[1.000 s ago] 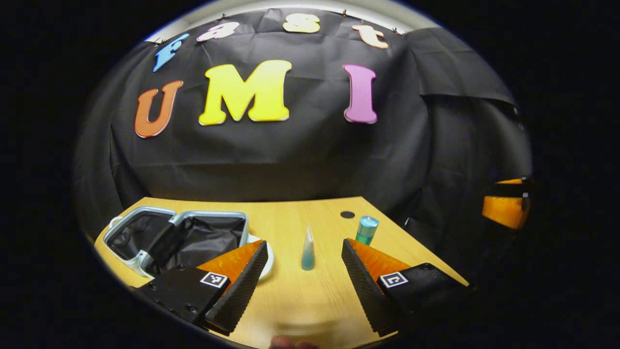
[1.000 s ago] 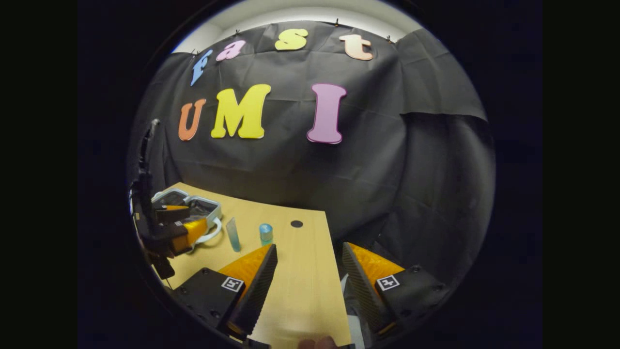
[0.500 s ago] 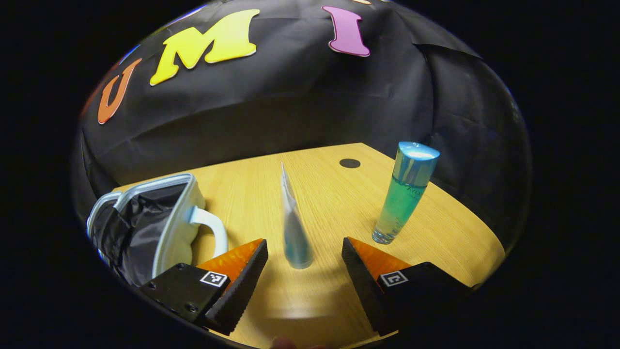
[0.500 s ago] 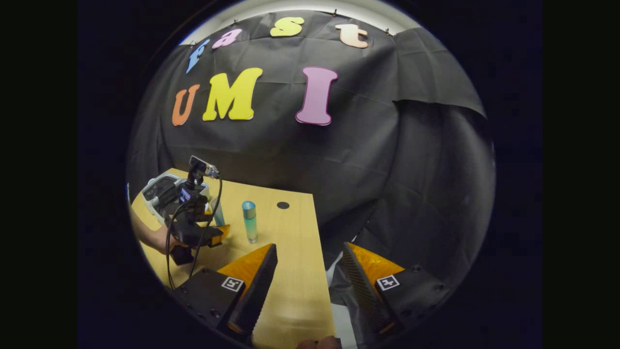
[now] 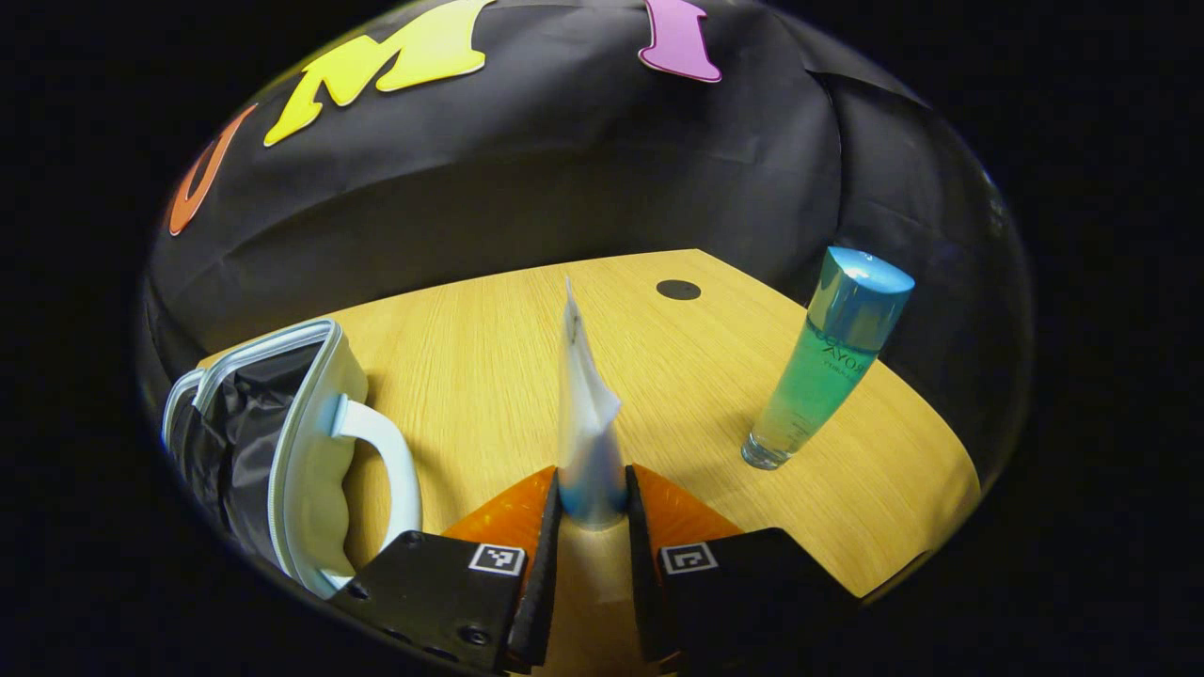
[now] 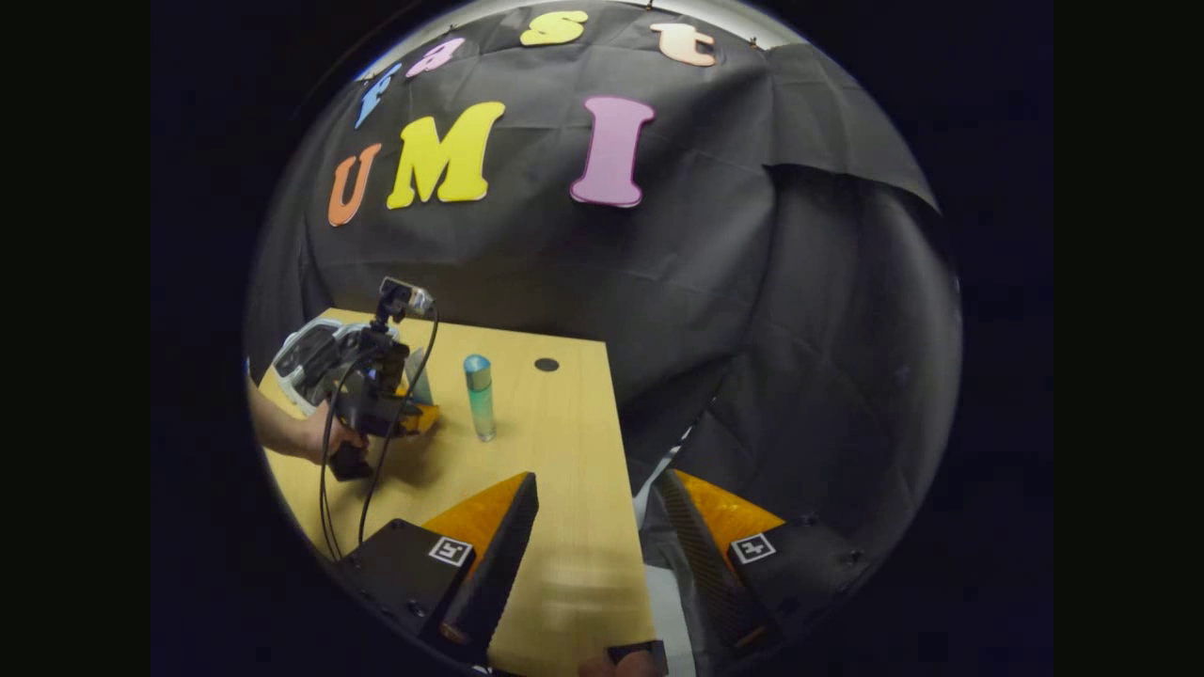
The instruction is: First open the suitcase, pack the skin care products into it, and then close the suitcase.
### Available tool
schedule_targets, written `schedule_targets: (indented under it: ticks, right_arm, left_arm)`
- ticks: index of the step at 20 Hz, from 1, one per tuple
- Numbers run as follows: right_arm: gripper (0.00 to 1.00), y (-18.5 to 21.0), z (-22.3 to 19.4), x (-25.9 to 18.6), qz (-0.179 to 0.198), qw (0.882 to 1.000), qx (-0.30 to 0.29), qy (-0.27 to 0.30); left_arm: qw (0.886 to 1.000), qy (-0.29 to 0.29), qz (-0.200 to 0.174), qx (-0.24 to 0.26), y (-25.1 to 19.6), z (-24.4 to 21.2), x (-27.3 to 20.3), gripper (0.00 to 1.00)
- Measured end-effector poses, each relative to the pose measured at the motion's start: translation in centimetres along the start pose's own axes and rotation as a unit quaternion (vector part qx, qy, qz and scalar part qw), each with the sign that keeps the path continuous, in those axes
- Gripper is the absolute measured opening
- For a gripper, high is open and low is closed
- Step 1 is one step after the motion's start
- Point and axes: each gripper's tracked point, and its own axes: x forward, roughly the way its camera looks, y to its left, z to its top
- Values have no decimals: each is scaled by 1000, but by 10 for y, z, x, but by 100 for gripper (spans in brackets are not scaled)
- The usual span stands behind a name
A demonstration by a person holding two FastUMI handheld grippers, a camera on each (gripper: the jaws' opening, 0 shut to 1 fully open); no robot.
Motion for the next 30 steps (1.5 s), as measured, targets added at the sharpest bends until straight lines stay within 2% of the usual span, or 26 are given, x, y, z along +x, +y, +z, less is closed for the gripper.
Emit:
schedule_targets:
  ticks: [1, 3, 8, 13, 15, 18, 21, 23, 25, 28, 30]
  right_arm:
    - [81, 7, -5, 8, 13, 1000, -2, 4]
    - [81, 22, -10, 12, 43, 999, 6, 3]
    - [81, 87, -10, 69, 108, 994, -5, 0]
    - [81, 126, -10, 132, 131, 991, 21, 19]
    - [81, 144, -7, 167, 134, 990, 38, 29]
    - [81, 162, -16, 200, 132, 989, 43, 54]
    - [80, 175, -5, 221, 134, 989, 46, 44]
    - [79, 179, -8, 233, 133, 988, 48, 53]
    - [70, 179, -19, 248, 129, 987, 60, 74]
    - [38, 178, -19, 251, 118, 989, 46, 77]
    - [32, 180, -17, 243, 126, 987, 50, 84]
  left_arm:
    - [1000, -2, -3, -9, 1, 2, -10, 37]
    - [999, -17, -13, -33, 1, 10, -40, 36]
    - [996, -45, -14, -77, 6, 21, -141, 36]
    - [992, -47, 21, -115, 30, 15, -222, 36]
    - [990, -46, 55, -123, 54, 10, -246, 36]
    - [982, -41, 100, -154, 89, -9, -267, 36]
    - [976, -27, 129, -172, 106, -20, -277, 36]
    - [975, -22, 134, -174, 107, -22, -279, 36]
    - [976, -19, 137, -166, 112, -24, -283, 36]
    - [975, -6, 146, -166, 123, -30, -286, 36]
    - [973, 8, 139, -185, 125, -36, -285, 36]
